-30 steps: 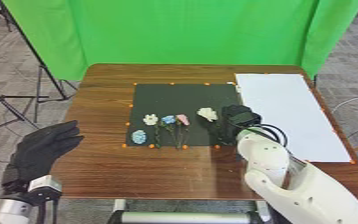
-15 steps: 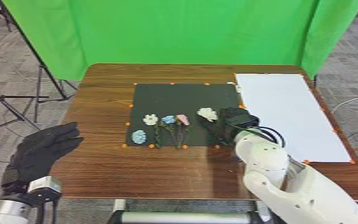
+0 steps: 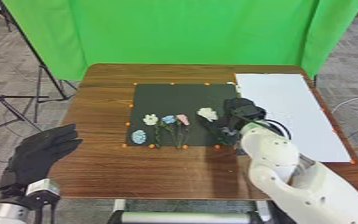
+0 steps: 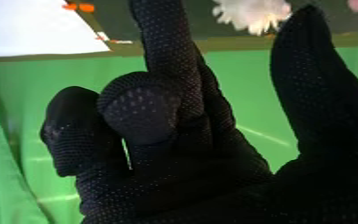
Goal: Arrange flowers
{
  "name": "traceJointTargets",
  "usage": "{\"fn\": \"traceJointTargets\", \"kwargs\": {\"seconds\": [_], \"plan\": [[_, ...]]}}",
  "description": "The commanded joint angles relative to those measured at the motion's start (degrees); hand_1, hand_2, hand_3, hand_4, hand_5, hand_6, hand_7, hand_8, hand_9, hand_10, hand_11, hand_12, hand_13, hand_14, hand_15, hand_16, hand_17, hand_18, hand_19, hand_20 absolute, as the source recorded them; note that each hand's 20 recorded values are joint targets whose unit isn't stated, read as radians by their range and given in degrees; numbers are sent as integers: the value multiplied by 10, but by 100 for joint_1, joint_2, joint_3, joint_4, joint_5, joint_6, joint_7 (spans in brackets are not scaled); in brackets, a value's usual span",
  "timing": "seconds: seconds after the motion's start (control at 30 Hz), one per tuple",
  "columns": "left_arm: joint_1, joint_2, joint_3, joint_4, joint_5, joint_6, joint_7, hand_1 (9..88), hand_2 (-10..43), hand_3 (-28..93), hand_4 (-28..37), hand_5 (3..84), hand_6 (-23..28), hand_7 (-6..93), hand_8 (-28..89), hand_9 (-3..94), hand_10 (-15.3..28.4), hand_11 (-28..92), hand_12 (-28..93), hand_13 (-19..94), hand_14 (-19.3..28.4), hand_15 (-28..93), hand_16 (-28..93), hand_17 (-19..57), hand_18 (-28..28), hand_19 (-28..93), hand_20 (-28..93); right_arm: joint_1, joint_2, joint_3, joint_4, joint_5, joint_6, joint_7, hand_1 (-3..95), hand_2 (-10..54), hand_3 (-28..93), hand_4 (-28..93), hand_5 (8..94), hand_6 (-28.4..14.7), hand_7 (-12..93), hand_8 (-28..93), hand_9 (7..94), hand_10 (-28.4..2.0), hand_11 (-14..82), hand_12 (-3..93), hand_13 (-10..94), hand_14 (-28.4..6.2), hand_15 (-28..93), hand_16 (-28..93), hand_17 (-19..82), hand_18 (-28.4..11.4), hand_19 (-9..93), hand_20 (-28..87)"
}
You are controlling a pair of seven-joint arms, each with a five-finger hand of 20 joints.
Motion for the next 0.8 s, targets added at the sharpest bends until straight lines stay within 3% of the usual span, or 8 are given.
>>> {"fn": "traceJointTargets", "kwargs": {"seconds": [0.03, 0.33, 0.5, 0.63, 0.73, 0.8], "plan": [[175, -37, 5, -64, -62, 65, 95, 283, 50, 821, -143, 487, 142, 176, -96, 400, 225, 332, 94, 284, 284, 632, -147, -90, 244, 612, 101, -211, 76, 805, -257, 700, 270, 169, 247, 39, 741, -219, 599, -120, 112, -76, 805, -197, 276, 186, 819, -75, 710, 236, 630, -173, 932, 323], [266, -63, -15, -105, -95, 138, 163, 281, 49, 822, -147, 487, 141, 177, -96, 400, 225, 334, 93, 284, 284, 631, -147, -90, 244, 612, 102, -1015, 38, 1642, -681, 1334, 476, 131, 211, 81, 725, -213, 584, -123, 103, -74, 780, -211, 254, 177, 804, -90, 710, 230, 610, -185, 932, 321], [197, 30, 86, -72, -183, 267, 278, 281, 50, 820, -148, 487, 141, 178, -96, 399, 225, 333, 94, 284, 284, 631, -147, -90, 244, 611, 103, -1413, -157, 2252, -642, 2021, 657, -311, 198, 95, 717, -215, 562, -124, 98, -72, 741, -222, 217, 166, 773, -111, 713, 218, 571, -198, 932, 291], [223, 172, 203, -36, -306, 421, 611, 276, 51, 811, -155, 481, 137, 176, -97, 395, 223, 326, 92, 276, 284, 626, -147, -91, 245, 610, 103, -1745, -352, 2670, -583, 2684, 1512, -663, 175, 112, 738, -233, 487, -115, 100, -73, 600, -229, 205, 164, 610, -179, 690, 148, 394, -239, 922, 9], [262, 303, 290, -6, -392, 551, 912, 274, 51, 808, -163, 471, 130, 171, -99, 379, 212, 312, 90, 249, 282, 605, -150, -92, 243, 602, 99, -2123, -493, 3193, -526, 3237, 1841, -1214, 161, 117, 751, -235, 475, -106, 107, -76, 572, -227, 197, 164, 570, -193, 664, 132, 344, -244, 890, -37], [246, 330, 339, 16, -462, 644, 1056, 272, 50, 808, -169, 466, 127, 167, -98, 369, 207, 301, 89, 239, 277, 589, -146, -93, 241, 595, 96, -2275, -622, 3472, -451, 3691, 2120, -1508, 154, 117, 765, -239, 468, -101, 113, -79, 547, -225, 187, 164, 540, -200, 634, 120, 298, -248, 841, -57]]}}
